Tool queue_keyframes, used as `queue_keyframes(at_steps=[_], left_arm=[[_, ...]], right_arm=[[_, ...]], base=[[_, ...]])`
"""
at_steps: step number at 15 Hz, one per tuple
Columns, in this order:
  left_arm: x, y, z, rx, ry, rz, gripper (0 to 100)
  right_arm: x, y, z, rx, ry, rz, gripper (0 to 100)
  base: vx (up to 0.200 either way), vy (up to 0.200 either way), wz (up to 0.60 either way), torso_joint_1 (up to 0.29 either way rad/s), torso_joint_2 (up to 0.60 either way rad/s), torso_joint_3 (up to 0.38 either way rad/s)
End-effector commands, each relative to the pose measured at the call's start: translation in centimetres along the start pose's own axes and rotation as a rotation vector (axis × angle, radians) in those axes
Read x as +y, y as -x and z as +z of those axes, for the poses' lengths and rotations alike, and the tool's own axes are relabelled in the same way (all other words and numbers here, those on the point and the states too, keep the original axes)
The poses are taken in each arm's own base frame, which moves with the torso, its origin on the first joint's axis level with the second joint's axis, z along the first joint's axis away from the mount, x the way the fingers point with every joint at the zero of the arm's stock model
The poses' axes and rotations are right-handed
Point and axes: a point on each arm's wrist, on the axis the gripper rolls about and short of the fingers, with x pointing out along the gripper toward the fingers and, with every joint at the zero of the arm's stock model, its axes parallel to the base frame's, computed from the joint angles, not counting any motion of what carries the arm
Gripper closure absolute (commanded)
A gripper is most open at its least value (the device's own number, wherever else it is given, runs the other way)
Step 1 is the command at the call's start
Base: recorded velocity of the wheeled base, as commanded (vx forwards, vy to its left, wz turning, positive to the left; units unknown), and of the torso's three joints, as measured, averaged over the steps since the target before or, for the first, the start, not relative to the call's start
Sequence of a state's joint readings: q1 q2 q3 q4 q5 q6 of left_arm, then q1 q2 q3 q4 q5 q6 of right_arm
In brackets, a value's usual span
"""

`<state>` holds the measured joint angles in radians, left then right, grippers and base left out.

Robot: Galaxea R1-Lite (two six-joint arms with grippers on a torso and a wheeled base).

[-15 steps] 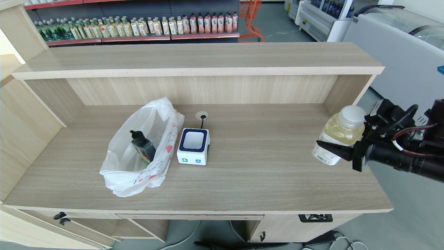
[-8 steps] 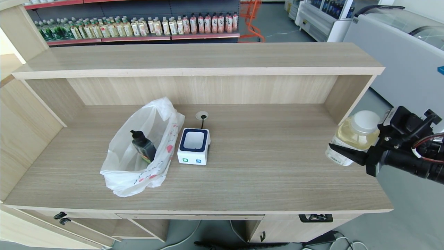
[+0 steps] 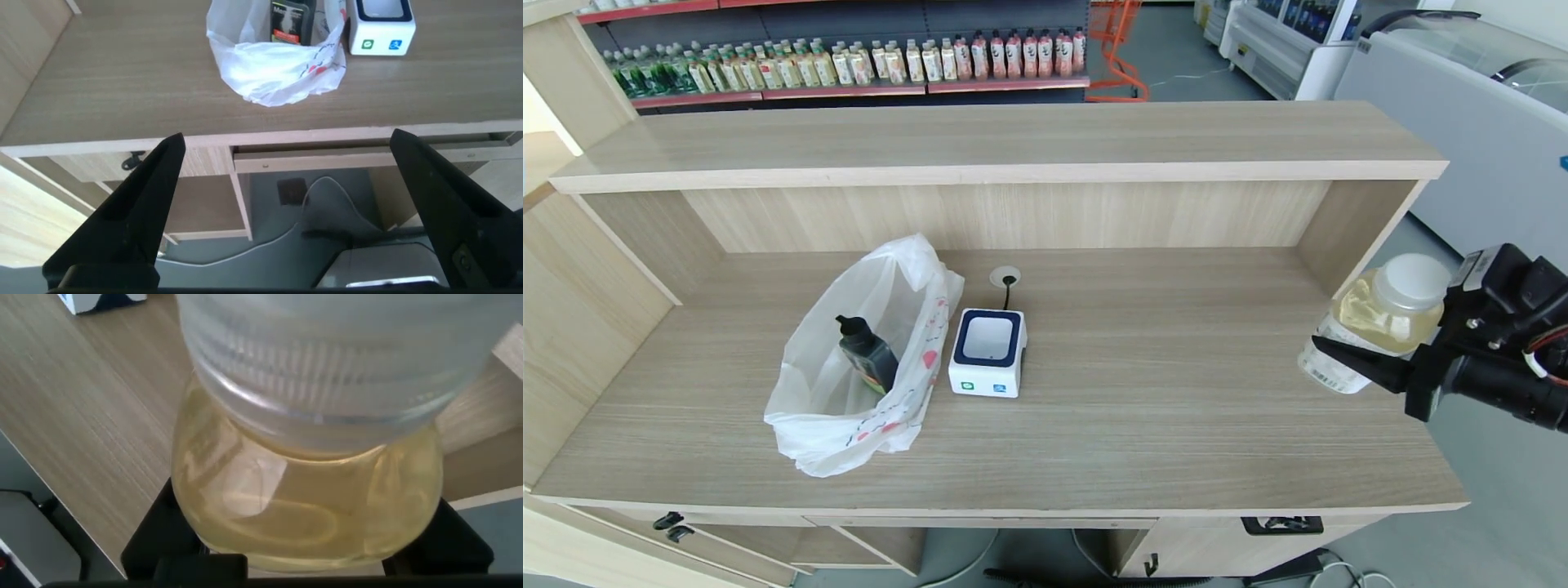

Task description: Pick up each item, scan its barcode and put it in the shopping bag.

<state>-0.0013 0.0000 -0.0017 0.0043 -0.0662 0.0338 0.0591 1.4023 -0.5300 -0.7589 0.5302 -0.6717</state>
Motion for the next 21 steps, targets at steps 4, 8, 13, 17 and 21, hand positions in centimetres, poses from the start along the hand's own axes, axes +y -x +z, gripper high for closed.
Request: queue_keyframes(at_steps=[4, 8, 13, 17, 21], left_arm=[[0.0, 0.0, 0.0, 0.002, 0.0, 0.0, 0], [0.0, 0.0, 0.0, 0.002, -0.004, -0.002, 0], [0.0, 0.0, 0.0, 0.002, -0.006, -0.002, 0], [0.0, 0.0, 0.0, 0.002, -0.004, -0.002, 0], [0.0, 0.0, 0.0, 0.002, -0.004, -0.002, 0]], right_arm=[[0.6, 0.0, 1.3, -0.055, -0.003, 0.032, 100], [-0.4, -1.4, 1.4, -0.069, -0.008, 0.031, 100], [-1.5, -3.8, 0.7, -0.06, -0.002, 0.04, 100], [-1.5, -5.4, -0.4, -0.085, 0.017, 0.044, 100], [-1.2, -6.9, -1.4, -0.11, 0.023, 0.065, 100]], base=[[0.0, 0.2, 0.0, 0.004, 0.0, 0.001], [0.0, 0.2, 0.0, 0.001, 0.0, 0.002], [0.04, 0.2, 0.0, 0.001, 0.0, 0.001], [0.05, 0.05, 0.0, 0.002, 0.01, -0.001], [0.0, 0.0, 0.0, 0.0, 0.0, 0.0]])
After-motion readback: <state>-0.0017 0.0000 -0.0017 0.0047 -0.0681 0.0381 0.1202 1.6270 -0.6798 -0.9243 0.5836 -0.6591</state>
